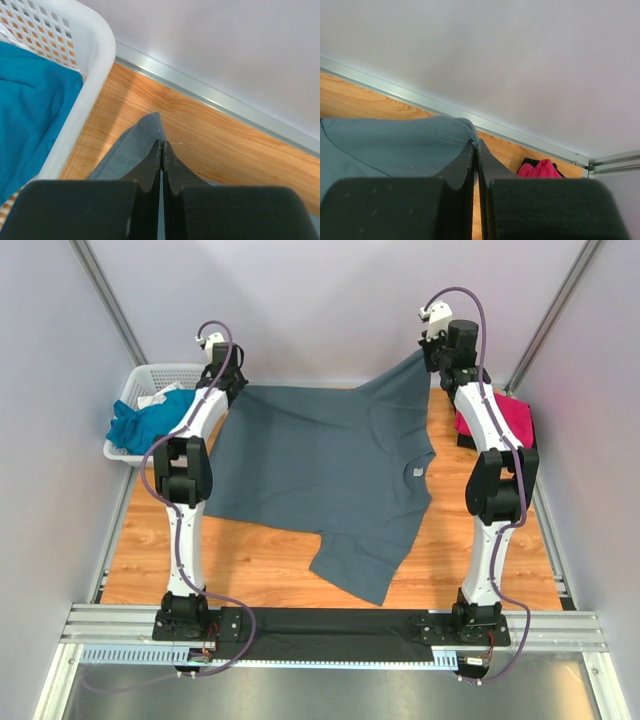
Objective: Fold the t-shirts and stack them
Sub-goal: Fold the tshirt
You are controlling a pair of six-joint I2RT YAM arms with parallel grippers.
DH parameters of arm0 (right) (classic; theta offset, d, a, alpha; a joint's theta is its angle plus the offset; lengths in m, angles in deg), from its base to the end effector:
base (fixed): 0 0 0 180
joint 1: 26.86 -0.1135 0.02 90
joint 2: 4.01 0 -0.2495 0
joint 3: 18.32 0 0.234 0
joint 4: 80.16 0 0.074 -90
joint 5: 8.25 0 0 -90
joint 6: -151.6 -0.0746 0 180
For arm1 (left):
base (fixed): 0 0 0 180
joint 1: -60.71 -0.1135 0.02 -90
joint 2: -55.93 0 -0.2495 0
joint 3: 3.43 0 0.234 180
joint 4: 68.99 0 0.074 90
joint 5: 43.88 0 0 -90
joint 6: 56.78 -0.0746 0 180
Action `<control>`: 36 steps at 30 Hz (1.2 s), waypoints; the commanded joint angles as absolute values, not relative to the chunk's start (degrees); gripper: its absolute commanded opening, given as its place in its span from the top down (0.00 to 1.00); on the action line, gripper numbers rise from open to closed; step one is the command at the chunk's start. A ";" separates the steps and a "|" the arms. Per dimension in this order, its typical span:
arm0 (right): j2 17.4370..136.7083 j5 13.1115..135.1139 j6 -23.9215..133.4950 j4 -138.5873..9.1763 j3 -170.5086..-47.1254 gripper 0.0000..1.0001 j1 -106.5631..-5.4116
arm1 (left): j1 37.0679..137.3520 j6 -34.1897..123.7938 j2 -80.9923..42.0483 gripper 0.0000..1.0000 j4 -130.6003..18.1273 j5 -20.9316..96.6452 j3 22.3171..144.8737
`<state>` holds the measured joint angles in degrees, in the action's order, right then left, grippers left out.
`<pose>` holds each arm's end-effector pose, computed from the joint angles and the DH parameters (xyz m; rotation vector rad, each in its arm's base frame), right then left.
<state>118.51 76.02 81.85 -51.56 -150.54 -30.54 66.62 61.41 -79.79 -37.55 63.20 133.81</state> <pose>0.5235 0.0411 0.3153 -0.4601 1.8437 -0.1015 0.5578 -0.0357 0.2214 -0.5737 1.9871 -0.0536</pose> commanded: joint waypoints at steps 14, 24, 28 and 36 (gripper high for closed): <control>108.77 75.77 80.23 -56.25 -139.64 1.00 -30.38 | 66.34 54.41 -72.93 1.00 -49.38 57.81 125.96; 98.57 76.66 79.09 -57.91 -126.46 1.00 -30.46 | 66.25 50.01 -67.12 1.00 -51.93 55.70 116.73; 93.57 76.04 77.60 -58.80 -121.71 0.99 -30.46 | 65.63 48.61 -64.57 1.00 -53.51 53.60 113.91; 88.54 74.11 75.67 -57.66 -115.54 1.00 -30.55 | 64.40 45.27 -62.81 1.00 -53.78 48.93 110.75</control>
